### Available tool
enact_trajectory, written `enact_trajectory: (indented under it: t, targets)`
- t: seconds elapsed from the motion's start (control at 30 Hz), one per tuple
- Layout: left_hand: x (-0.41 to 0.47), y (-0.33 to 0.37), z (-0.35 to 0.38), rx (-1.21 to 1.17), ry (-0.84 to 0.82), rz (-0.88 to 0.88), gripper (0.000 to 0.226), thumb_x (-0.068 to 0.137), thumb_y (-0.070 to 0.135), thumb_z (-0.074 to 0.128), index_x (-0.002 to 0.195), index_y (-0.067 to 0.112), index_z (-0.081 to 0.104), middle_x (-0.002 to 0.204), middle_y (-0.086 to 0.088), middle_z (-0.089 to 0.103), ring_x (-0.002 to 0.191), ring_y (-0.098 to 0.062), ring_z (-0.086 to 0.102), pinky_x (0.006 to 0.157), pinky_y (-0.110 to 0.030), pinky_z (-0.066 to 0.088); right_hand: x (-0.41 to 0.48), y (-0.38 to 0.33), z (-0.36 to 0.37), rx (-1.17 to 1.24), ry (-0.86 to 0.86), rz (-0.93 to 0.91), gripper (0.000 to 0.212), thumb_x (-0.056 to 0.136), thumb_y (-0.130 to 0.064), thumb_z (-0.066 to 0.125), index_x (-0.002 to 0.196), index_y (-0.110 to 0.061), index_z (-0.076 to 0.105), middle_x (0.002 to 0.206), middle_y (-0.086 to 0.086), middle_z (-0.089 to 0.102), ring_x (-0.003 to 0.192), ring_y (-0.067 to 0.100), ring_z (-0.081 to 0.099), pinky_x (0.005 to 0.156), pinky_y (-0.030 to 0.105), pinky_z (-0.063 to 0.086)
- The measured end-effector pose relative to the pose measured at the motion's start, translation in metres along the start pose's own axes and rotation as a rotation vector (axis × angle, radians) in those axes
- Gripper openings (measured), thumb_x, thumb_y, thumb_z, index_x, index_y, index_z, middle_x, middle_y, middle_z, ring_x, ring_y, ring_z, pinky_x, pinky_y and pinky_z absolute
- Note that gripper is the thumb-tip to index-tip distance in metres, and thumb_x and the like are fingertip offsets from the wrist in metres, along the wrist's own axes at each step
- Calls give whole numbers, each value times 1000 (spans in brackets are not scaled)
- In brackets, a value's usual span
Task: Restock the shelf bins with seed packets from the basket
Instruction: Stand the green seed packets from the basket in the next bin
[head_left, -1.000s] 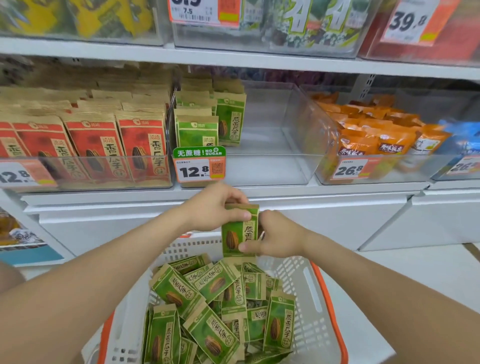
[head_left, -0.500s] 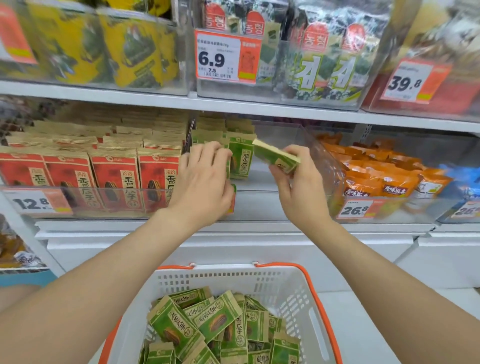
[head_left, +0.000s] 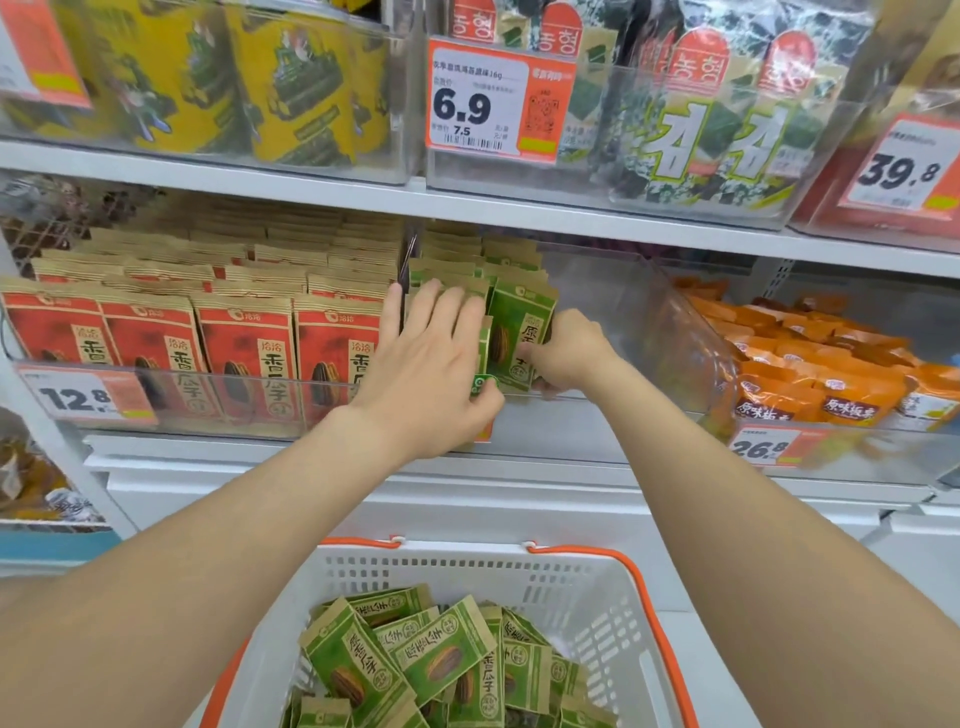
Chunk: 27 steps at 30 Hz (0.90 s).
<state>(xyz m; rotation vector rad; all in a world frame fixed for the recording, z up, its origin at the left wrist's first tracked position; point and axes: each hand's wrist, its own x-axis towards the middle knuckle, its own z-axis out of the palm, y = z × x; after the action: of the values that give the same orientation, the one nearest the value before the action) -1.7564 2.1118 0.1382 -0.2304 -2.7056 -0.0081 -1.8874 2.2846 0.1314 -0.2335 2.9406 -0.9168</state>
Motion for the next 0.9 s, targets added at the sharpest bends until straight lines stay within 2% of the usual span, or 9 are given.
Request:
enact_trajectory:
  t: [0.13,0.23,0.33,0.43,0.5,0.6,0.67,0.77,0.9]
  targets:
    - [2,0,-1,-8,-2,-1,78,86,54,38,150,9,39,152,-10,42,148,-35,31,124,-64,15,21,1,5,46,-22,80,19,98,-23,64,106,-8,73,91,13,77,80,28,77,75,46,66]
    - [3,0,-1,-9,-1,-3,78,85,55,38,149,10,40,152,-10,43,146,-35,33,123,-64,17,29,-2,13,82,-4,74,32,88,-26,58,114,-9,64,100,14,72,93,35,71,82,45,63]
    - [4,1,-1,-4,-2,-8,78,84,55,39,148,10,41,151,-10,44,146,-35,35,122,-64,20,41,-3,26,186,-45,-31,63,75,-51,55,127,-16,56,116,8,69,109,32,65,93,44,57]
    - [4,2,-2,-2,-6,-11,78,84,54,38,148,10,41,151,-10,44,145,-35,36,121,-64,21,31,-15,25,194,-19,-44,56,95,-47,61,135,-13,45,127,9,63,116,32,61,99,49,54]
    - [4,2,-2,0,-6,-10,78,84,54,38,148,10,41,152,-10,44,145,-34,36,121,-64,22,32,-15,26,128,-11,11,46,104,-42,56,134,-11,39,126,15,60,110,39,64,83,52,61]
    - [4,1,-2,2,-9,-11,78,84,55,38,147,10,42,151,-10,44,144,-34,36,121,-64,22,32,-12,29,109,-40,72,40,107,-45,51,124,-12,35,120,17,58,95,40,67,44,32,56]
    - [5,2,-1,3,-12,-14,77,83,55,38,146,11,43,150,-9,45,143,-34,37,120,-63,22,30,-11,27,147,-76,65,44,105,-41,57,128,-11,34,126,15,57,101,35,65,45,25,56]
    - [5,2,-2,-4,-19,-18,77,83,55,38,146,11,42,150,-9,45,143,-33,37,120,-63,22,27,-8,21,220,-169,117,63,90,-29,82,132,-12,37,126,8,58,109,30,66,65,42,66]
    - [4,2,-3,-17,-22,-16,77,84,54,38,147,10,41,151,-9,44,144,-33,36,121,-64,21,27,-7,25,139,-168,157,58,78,-34,90,124,-17,60,117,7,67,93,26,72,53,35,63]
